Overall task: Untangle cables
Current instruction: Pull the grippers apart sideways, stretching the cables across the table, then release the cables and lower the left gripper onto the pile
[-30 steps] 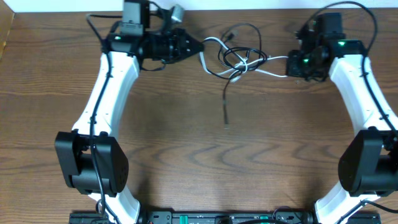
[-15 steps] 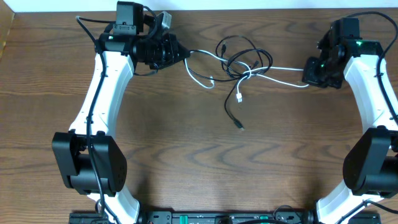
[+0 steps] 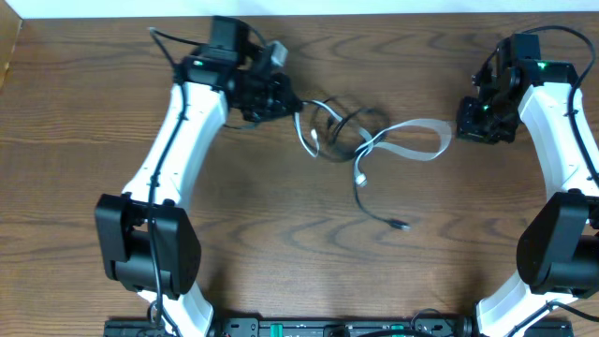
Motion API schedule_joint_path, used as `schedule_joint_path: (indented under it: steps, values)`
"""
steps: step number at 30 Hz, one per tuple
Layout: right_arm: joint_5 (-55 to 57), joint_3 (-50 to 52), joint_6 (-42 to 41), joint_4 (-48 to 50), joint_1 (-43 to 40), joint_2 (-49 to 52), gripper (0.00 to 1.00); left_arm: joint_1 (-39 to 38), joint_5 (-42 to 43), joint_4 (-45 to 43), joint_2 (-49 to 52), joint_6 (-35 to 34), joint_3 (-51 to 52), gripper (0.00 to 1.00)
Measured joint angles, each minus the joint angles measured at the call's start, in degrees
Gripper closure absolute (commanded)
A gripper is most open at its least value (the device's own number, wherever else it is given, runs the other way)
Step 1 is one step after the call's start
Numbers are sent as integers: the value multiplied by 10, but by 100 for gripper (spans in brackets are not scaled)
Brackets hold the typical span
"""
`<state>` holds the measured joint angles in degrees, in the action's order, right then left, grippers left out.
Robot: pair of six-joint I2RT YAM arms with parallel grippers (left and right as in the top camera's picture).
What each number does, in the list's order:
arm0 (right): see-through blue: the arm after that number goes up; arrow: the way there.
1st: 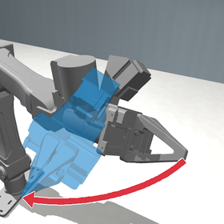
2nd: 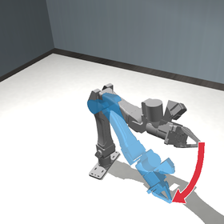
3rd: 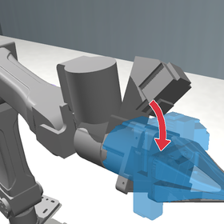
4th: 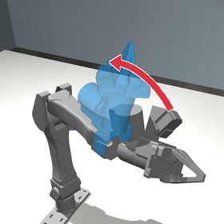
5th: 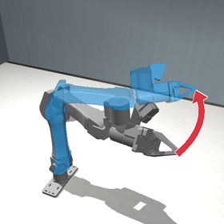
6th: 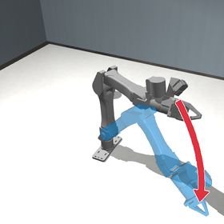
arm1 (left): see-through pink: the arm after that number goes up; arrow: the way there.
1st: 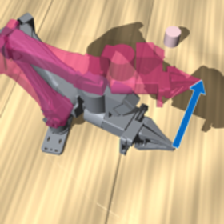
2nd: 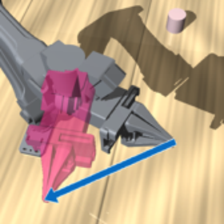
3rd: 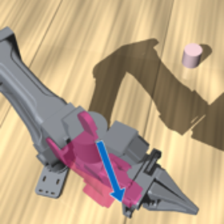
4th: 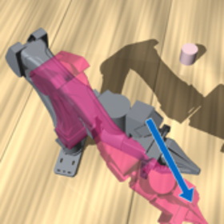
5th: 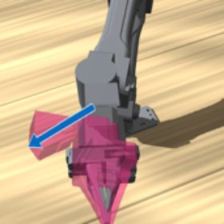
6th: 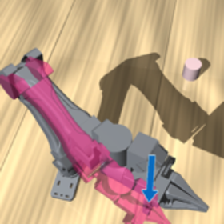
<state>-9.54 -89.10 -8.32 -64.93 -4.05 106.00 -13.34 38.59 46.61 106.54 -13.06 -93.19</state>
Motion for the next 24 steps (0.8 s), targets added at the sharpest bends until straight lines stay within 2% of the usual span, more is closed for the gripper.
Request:
schedule_joint_path:
  steps: [3, 7, 8, 17, 24]
  values:
    - [-12, 0, 15, 0, 3, 0, 43, -33, -18, -1, 0, 6, 0, 73]
    - [-20, 0, 26, 2, 9, 0, 41, -64, -48, -2, 0, 10, 0, 54]
    - [-21, 0, 27, 4, 12, 0, 41, -69, -56, -2, 0, 12, 0, 53]
    - [-25, 0, 29, 22, 31, 0, 37, -87, -129, -1, 0, 13, 0, 51]
    - [-26, 0, 29, 29, 35, 0, 36, -90, -147, -1, 26, 42, 0, 51]
